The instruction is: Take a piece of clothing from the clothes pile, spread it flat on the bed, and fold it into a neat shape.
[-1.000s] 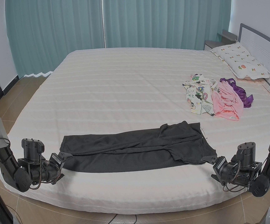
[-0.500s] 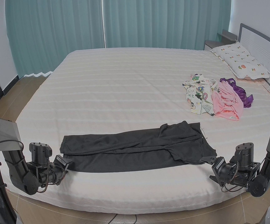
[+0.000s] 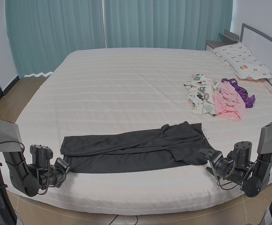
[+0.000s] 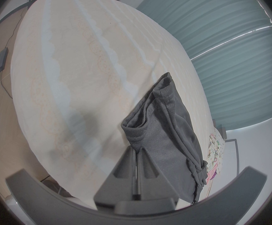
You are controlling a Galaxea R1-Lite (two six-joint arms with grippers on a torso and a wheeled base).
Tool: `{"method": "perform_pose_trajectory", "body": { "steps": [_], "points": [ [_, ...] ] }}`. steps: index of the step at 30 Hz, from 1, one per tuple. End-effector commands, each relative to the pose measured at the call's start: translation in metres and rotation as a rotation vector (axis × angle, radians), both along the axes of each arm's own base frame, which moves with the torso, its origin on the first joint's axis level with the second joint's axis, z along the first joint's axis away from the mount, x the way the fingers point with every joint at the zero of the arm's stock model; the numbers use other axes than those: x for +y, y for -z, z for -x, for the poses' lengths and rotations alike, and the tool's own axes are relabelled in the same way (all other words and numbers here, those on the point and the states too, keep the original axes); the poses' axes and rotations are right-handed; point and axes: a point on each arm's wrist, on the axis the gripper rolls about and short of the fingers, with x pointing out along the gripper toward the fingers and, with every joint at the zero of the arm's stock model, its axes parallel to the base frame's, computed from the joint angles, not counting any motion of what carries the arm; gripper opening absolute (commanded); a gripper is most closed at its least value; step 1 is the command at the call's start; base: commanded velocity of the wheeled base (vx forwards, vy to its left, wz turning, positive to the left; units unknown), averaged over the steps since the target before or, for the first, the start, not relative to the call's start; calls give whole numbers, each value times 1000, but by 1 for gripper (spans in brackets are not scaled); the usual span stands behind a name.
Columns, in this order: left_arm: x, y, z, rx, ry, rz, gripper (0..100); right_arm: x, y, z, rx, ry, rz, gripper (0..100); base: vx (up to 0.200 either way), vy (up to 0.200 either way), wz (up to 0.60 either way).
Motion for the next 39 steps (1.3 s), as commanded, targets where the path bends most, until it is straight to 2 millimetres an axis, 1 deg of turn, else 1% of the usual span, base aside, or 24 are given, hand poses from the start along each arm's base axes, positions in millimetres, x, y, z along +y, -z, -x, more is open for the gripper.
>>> {"method": "perform_pose_trajectory", "body": {
  "steps": [1,10,14,16,20,21,25,30,37,39],
  "points": [
    [1,-1,0,-2,-6,2,0,3,21,-10,22,-2,9,100,0,0,0],
    [2,-1,0,-1,-8,4,0,3,23,-29,-29,22,0,100,0,0,0],
    [2,-1,0,-2,-19,17,0,1,26,-43,-65,44,-7,100,0,0,0],
    [2,-1,0,-1,-20,18,0,1,30,-44,-68,44,-7,100,0,0,0],
    [2,-1,0,-1,-20,18,0,1,30,-45,-75,40,0,100,0,0,0],
    [2,-1,0,-2,-20,18,0,1,30,-45,-74,39,3,0,0,0,0],
    [2,-1,-1,-2,-22,20,0,1,32,-43,-71,32,34,0,0,0,0],
    [2,-2,-1,-4,-21,19,0,3,29,-39,-77,56,56,0,0,0,0],
    [7,-9,2,-24,-28,30,0,5,11,-20,-85,44,55,0,0,0,0],
    [8,-10,2,-27,-31,30,0,4,10,-18,-82,43,54,0,0,0,0]
  ]
}}
